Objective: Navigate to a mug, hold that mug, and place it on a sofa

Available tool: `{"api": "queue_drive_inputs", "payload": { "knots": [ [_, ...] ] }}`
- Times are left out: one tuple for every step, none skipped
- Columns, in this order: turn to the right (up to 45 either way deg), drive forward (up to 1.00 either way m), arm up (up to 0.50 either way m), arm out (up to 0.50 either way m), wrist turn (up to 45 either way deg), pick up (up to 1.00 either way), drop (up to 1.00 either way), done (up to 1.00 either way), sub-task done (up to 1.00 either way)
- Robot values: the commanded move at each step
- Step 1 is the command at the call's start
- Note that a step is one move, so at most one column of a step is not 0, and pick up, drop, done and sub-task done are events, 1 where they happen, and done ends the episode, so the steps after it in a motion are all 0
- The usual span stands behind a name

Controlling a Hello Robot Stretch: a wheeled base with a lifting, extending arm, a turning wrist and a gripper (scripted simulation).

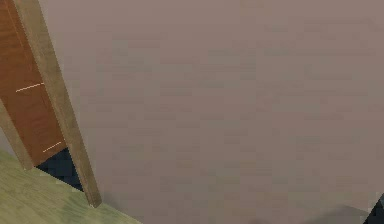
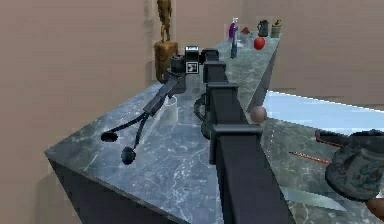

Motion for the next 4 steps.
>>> {"api": "queue_drive_inputs", "payload": {
  "knots": [
    [0.0, 0.00, 0.00, 0.00, 45.0, 0.00, 0.00, 0.00, 0.00],
    [0.0, 0.00, 0.00, 0.00, 45.0, 0.00, 0.00, 0.00, 0.00],
    [0.0, 0.00, 0.00, 0.00, 27.0, 0.00, 0.00, 0.00, 0.00],
    [0.0, 0.00, -0.16, 0.00, 0.0, 0.00, 0.00, 0.00, 0.00]
  ]
}}
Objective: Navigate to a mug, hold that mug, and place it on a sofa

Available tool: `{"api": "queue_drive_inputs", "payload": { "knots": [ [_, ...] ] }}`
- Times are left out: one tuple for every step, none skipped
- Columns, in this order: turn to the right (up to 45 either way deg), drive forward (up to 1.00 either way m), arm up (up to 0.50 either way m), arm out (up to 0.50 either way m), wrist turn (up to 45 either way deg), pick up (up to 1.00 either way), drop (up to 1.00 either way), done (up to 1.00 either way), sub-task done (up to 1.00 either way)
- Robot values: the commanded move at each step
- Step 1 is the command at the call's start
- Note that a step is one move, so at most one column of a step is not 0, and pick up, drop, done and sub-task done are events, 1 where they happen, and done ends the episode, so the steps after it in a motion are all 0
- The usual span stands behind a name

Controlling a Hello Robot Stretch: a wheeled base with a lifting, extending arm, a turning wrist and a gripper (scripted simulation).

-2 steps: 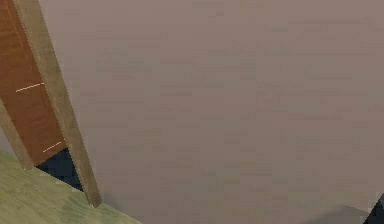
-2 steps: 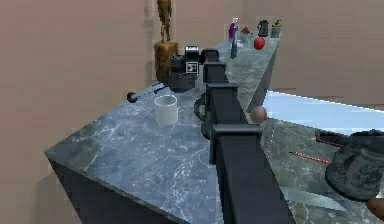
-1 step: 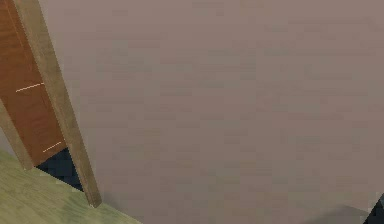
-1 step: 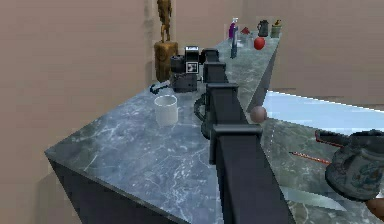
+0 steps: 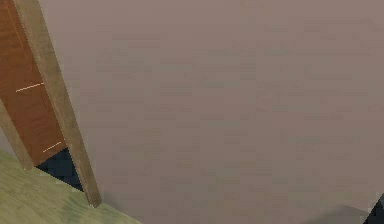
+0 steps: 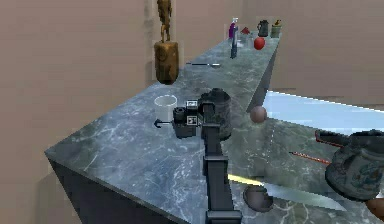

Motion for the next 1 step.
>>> {"api": "queue_drive_inputs", "payload": {
  "knots": [
    [0.0, 0.00, 0.00, 0.00, 0.0, 1.00, 0.00, 0.00, 0.00]
  ]
}}
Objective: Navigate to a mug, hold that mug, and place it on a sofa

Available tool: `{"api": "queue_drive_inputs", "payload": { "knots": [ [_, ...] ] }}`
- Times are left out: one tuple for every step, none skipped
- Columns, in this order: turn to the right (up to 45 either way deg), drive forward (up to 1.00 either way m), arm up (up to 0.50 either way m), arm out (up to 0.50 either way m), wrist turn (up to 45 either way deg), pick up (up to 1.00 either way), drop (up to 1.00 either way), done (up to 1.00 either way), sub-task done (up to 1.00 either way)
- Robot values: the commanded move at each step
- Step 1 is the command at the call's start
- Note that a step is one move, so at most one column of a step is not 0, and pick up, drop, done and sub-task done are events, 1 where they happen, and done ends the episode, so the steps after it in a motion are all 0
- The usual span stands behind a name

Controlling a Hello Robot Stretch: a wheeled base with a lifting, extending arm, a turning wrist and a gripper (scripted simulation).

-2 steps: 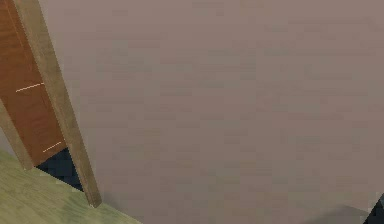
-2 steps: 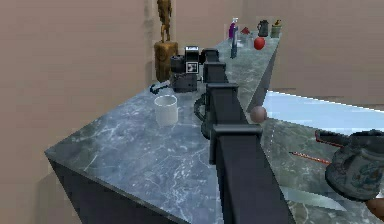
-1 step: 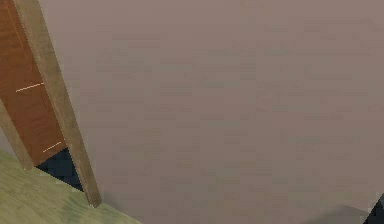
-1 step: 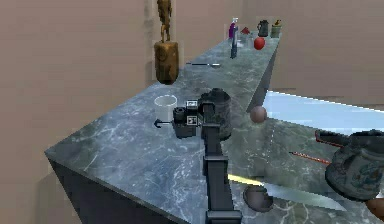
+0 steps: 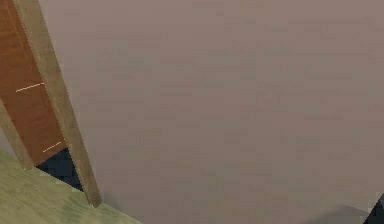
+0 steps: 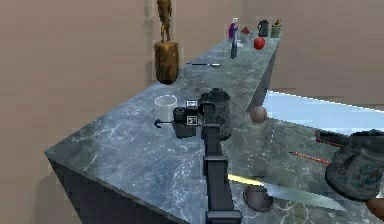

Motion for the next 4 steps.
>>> {"api": "queue_drive_inputs", "payload": {
  "knots": [
    [0.0, 0.00, 0.10, 0.00, 0.0, 0.00, 0.00, 0.00, 0.00],
    [0.0, 0.00, 0.06, 0.00, 0.0, 0.00, 0.00, 0.00, 0.00],
    [0.0, 0.00, 0.00, 0.00, -45.0, 0.00, 0.00, 0.00, 0.00],
    [0.0, 0.00, 0.00, 0.00, -45.0, 0.00, 0.00, 0.00, 0.00]
  ]
}}
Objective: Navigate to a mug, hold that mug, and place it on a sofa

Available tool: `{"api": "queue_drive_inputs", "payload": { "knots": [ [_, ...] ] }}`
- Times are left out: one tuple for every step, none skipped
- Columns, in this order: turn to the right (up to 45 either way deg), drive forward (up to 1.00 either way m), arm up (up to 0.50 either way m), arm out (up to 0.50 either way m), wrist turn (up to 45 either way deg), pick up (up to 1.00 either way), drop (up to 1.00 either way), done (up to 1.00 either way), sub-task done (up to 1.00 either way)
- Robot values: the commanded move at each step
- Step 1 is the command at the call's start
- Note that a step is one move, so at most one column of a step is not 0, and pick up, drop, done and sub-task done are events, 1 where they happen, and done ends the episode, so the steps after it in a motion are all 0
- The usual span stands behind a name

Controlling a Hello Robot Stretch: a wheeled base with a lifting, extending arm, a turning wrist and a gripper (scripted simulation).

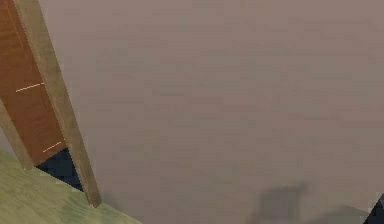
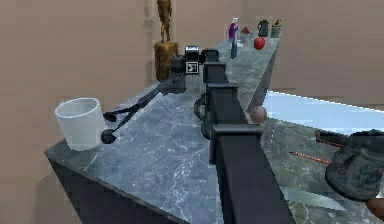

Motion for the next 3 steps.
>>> {"api": "queue_drive_inputs", "payload": {
  "knots": [
    [0.0, 0.00, 0.00, 0.00, -21.0, 0.00, 0.00, 0.00, 0.00],
    [0.0, 0.00, 0.00, -0.40, 0.0, 0.00, 0.00, 0.00, 0.00],
    [-45.0, 0.00, 0.00, 0.00, 0.0, 0.00, 0.00, 0.00, 0.00]
  ]
}}
